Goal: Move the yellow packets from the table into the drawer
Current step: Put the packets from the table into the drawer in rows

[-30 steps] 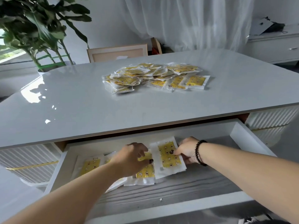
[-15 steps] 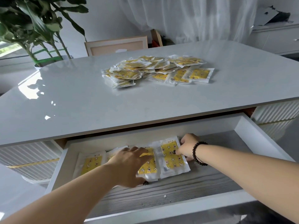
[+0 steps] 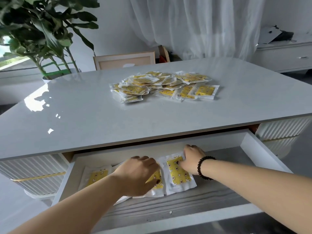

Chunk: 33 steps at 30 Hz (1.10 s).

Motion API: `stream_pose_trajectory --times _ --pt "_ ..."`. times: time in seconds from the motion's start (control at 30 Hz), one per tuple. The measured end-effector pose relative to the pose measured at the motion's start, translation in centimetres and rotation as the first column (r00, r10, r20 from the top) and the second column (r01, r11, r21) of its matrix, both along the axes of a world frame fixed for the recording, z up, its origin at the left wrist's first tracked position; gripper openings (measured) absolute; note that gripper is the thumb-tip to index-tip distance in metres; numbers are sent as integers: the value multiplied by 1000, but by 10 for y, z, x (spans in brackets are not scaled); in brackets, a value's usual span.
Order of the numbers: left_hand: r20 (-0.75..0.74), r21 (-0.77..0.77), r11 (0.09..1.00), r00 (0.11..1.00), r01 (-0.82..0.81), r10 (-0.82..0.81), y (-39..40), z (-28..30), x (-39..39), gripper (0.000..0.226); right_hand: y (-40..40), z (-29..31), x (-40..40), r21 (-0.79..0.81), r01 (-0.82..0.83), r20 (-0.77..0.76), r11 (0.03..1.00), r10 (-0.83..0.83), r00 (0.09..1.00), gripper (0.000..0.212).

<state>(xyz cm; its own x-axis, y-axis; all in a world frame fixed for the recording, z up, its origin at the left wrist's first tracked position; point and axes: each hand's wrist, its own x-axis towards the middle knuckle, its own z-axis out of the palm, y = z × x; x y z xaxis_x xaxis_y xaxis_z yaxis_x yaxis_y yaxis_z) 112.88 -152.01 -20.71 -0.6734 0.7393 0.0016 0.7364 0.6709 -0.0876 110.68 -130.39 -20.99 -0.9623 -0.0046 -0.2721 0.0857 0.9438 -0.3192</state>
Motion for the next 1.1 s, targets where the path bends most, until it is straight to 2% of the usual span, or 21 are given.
stream_pose_trajectory --times 0.07,0.2,0.33,0.47,0.53,0.6,0.67,0.73,0.8,0.83,0.87,0.93,1.03,1.1 --pt "-53 156 986 998 51 -43 3 12 -2 27 2 18 0 60 -64 36 996 62 997 23" --pt "-111 356 934 993 10 32 8 53 -1 28 6 58 6 98 -166 51 981 161 986 30" --pt "44 551 786 950 -280 308 -4 81 -13 16 12 101 9 -101 -144 -103 984 133 986 16" --pt "240 697 522 846 -492 476 -22 79 -34 18 16 116 -14 -315 -44 -298 948 -55 953 14" --pt "313 741 384 789 -551 528 -27 77 -48 16 17 113 -30 -328 -23 -370 944 -106 923 11" --pt "468 762 205 741 -614 482 -28 80 -65 9 19 107 -46 -282 -11 -416 959 -112 902 8" --pt "625 734 43 698 -678 349 -31 84 -82 15 18 100 -61 -213 -10 -438 977 -86 895 5" --pt "678 726 -103 682 -680 275 -36 84 -103 22 13 94 -77 -82 -24 -480 996 -18 877 6" --pt "683 730 -247 673 -637 285 -40 83 -121 25 6 89 -89 39 -43 -533 998 57 844 10" --pt "675 738 -285 666 -612 318 -40 83 -133 24 1 87 -98 55 -53 -561 997 75 824 12" --pt "665 747 -298 658 -595 354 -40 82 -143 24 -5 85 -107 49 -64 -585 997 81 807 12" --pt "639 765 -267 638 -586 431 -37 82 -162 21 -15 82 -126 10 -87 -642 996 73 764 14" --pt "571 771 -116 599 -626 562 -36 80 -188 28 -30 80 -158 -27 -152 -785 988 74 616 13" --pt "549 752 -61 572 -656 610 -39 79 -202 34 -39 79 -180 -8 -189 -846 982 94 525 14"
